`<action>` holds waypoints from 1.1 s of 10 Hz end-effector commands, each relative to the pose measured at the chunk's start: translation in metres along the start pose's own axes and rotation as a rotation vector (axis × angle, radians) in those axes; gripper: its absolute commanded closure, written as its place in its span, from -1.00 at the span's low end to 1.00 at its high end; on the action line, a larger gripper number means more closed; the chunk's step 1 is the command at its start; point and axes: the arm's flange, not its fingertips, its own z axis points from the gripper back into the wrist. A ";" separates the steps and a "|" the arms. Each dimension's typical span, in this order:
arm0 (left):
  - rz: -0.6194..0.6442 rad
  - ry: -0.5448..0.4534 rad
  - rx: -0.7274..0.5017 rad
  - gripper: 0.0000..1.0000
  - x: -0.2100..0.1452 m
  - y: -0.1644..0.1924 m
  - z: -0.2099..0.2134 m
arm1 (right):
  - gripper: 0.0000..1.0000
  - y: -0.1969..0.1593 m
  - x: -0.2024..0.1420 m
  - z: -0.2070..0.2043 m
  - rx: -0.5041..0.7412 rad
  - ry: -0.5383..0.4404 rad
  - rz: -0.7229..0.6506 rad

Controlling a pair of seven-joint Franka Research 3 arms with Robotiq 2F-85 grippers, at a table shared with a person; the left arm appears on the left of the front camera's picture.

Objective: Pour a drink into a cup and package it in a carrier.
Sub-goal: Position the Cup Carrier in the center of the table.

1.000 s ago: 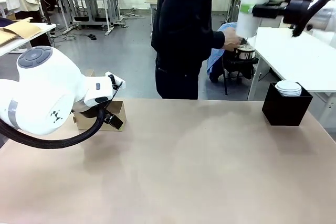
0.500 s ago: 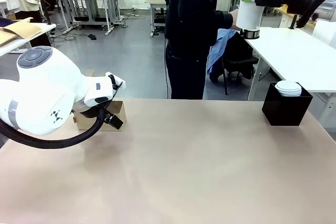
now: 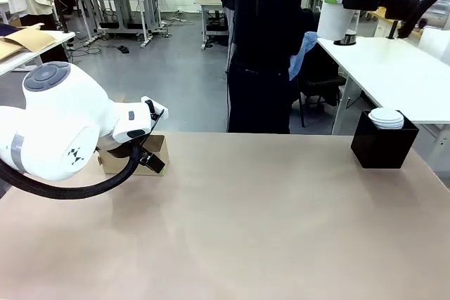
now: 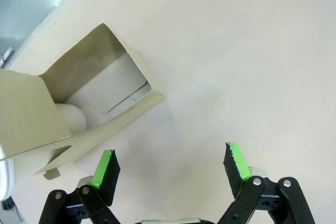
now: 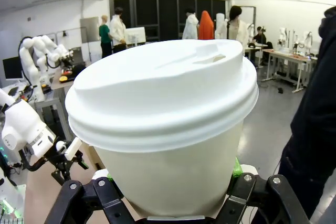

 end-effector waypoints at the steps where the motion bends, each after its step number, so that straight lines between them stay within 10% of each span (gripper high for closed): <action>1: 0.002 0.000 -0.002 -1.00 -0.001 0.001 0.000 | -0.61 0.002 0.003 0.000 0.001 -0.005 0.004; 4: 0.000 0.000 0.000 -1.00 0.000 0.000 0.000 | -0.61 0.002 0.003 0.000 0.001 -0.005 0.004; 11: 0.237 0.075 0.101 -1.00 0.073 0.020 0.152 | -0.61 0.002 0.003 0.000 0.001 -0.005 0.004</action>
